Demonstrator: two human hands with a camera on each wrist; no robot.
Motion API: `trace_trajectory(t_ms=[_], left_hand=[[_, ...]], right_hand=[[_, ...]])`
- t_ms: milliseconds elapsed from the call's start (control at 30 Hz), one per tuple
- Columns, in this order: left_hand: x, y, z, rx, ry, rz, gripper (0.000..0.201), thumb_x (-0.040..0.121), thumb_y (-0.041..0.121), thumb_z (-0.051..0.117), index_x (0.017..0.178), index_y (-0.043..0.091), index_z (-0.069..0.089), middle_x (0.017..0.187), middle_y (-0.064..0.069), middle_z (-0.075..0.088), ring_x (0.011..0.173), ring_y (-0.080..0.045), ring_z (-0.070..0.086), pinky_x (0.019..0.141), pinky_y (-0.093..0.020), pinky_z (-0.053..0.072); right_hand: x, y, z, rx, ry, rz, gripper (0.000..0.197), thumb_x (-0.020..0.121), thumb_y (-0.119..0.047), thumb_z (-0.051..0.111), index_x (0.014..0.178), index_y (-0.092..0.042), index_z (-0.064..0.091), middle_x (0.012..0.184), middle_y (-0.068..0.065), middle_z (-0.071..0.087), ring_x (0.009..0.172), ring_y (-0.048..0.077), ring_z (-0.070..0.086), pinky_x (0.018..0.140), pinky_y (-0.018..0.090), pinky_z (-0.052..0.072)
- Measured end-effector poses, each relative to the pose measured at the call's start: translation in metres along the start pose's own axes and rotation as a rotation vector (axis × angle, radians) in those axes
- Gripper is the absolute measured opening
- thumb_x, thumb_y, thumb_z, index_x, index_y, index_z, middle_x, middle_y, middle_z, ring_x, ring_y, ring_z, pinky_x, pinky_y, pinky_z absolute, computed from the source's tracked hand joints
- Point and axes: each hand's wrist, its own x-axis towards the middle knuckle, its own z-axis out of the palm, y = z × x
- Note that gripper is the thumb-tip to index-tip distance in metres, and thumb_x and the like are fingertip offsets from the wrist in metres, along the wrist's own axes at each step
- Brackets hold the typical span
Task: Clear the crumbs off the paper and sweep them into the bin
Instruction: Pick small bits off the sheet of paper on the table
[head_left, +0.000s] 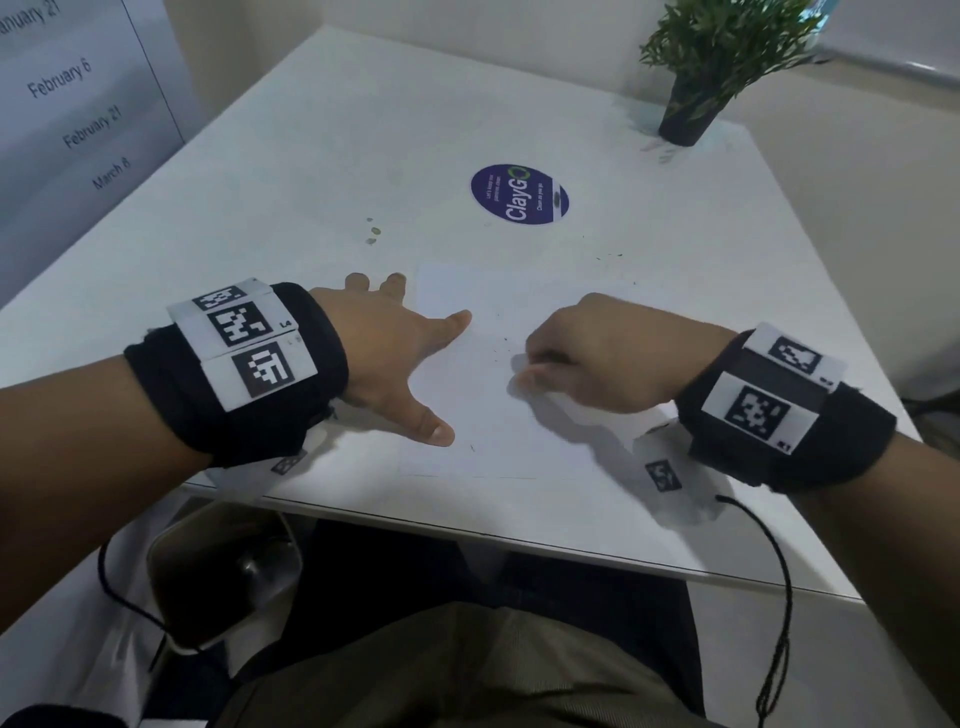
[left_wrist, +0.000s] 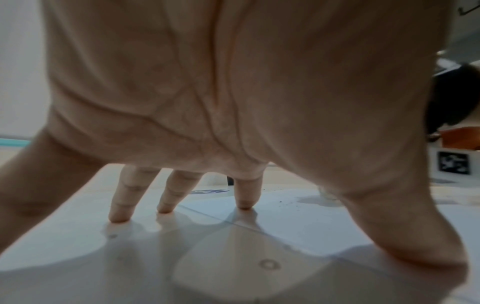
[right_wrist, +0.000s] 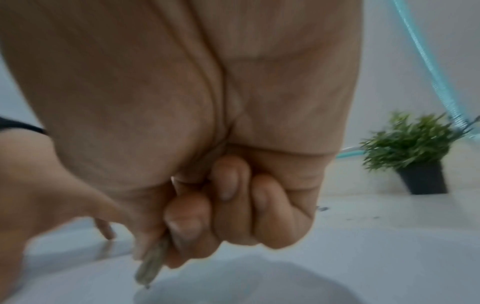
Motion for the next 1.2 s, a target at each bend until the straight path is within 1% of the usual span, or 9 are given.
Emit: trace_trajectory(t_ms=[133, 333, 500, 600, 700, 800, 900, 1033, 1200], left_hand=[[0.001, 0.000, 0.000, 0.002, 0.000, 0.004, 0.128, 0.051, 0.102, 0.048, 0.148, 0.054, -0.021, 0.159, -0.023, 0.010, 0.138, -0.047, 0.026, 0.098, -0.054, 0.046], [0.000, 0.000, -0.001, -0.010, -0.008, -0.004, 0.125, 0.054, 0.100, 0.051, 0.149, 0.056, -0.019, 0.161, -0.020, 0.005, 0.142, -0.047, 0.021, 0.099, -0.054, 0.043], [0.001, 0.001, -0.001, 0.009, -0.009, 0.002, 0.128, 0.052, 0.101, 0.049, 0.149, 0.055, -0.021, 0.161, -0.022, 0.006, 0.141, -0.048, 0.022, 0.097, -0.054, 0.043], [-0.001, 0.000, -0.001, -0.005, -0.014, -0.001, 0.127, 0.053, 0.100, 0.050, 0.149, 0.055, -0.020, 0.161, -0.020, 0.004, 0.143, -0.047, 0.019, 0.100, -0.055, 0.043], [-0.001, 0.001, -0.001, -0.004, -0.017, -0.004, 0.126, 0.055, 0.099, 0.050, 0.149, 0.054, -0.020, 0.162, -0.020, 0.003, 0.143, -0.047, 0.019, 0.101, -0.055, 0.044], [0.000, -0.001, -0.001, 0.004, -0.015, -0.003, 0.128, 0.051, 0.102, 0.047, 0.148, 0.055, -0.021, 0.161, -0.021, 0.005, 0.141, -0.048, 0.021, 0.100, -0.057, 0.044], [0.000, -0.001, -0.001, 0.009, -0.018, 0.001, 0.129, 0.045, 0.104, 0.043, 0.146, 0.056, -0.023, 0.161, -0.021, 0.004, 0.141, -0.047, 0.022, 0.102, -0.058, 0.043], [-0.001, -0.002, 0.000, 0.005, -0.014, 0.004, 0.126, 0.051, 0.102, 0.045, 0.147, 0.055, -0.021, 0.159, -0.019, 0.008, 0.140, -0.046, 0.023, 0.100, -0.058, 0.044], [0.000, -0.001, -0.001, 0.014, -0.015, -0.005, 0.126, 0.050, 0.102, 0.045, 0.147, 0.056, -0.021, 0.161, -0.019, 0.004, 0.142, -0.046, 0.021, 0.102, -0.058, 0.043]], right_hand=[[-0.001, -0.025, 0.014, 0.025, -0.074, -0.103, 0.043, 0.101, -0.045, 0.052, 0.065, -0.021, 0.052, 0.064, -0.004, 0.059, 0.062, 0.008, 0.051, 0.063, 0.032, 0.042], [-0.005, 0.014, 0.001, -0.005, -0.034, 0.063, 0.043, 0.100, -0.047, 0.054, 0.068, -0.019, 0.057, 0.063, -0.005, 0.057, 0.067, 0.018, 0.053, 0.062, 0.031, 0.037], [-0.003, -0.028, 0.021, 0.047, -0.047, -0.157, 0.042, 0.100, -0.044, 0.050, 0.066, -0.021, 0.054, 0.066, -0.003, 0.063, 0.064, 0.009, 0.055, 0.067, 0.034, 0.048], [-0.006, -0.006, 0.016, 0.071, -0.082, -0.036, 0.044, 0.100, -0.048, 0.052, 0.067, -0.019, 0.056, 0.065, -0.004, 0.062, 0.066, 0.011, 0.055, 0.070, 0.035, 0.049], [-0.012, 0.014, 0.007, 0.046, -0.025, 0.062, 0.045, 0.100, -0.049, 0.054, 0.068, -0.017, 0.058, 0.062, -0.003, 0.059, 0.066, 0.017, 0.056, 0.067, 0.036, 0.048], [-0.010, -0.009, 0.009, 0.051, 0.015, -0.027, 0.045, 0.101, -0.046, 0.054, 0.063, -0.022, 0.052, 0.060, -0.007, 0.055, 0.062, 0.010, 0.052, 0.060, 0.029, 0.041], [-0.011, -0.026, 0.019, 0.075, -0.066, -0.105, 0.044, 0.101, -0.046, 0.052, 0.063, -0.024, 0.051, 0.063, -0.005, 0.059, 0.063, 0.006, 0.052, 0.065, 0.030, 0.044], [-0.023, 0.011, 0.014, 0.027, -0.079, 0.017, 0.046, 0.101, -0.050, 0.051, 0.069, -0.018, 0.057, 0.067, -0.002, 0.062, 0.066, 0.010, 0.054, 0.068, 0.035, 0.045], [-0.027, 0.009, 0.011, 0.021, 0.037, 0.006, 0.047, 0.100, -0.050, 0.054, 0.062, -0.022, 0.049, 0.060, -0.006, 0.055, 0.061, 0.007, 0.050, 0.058, 0.025, 0.035]])
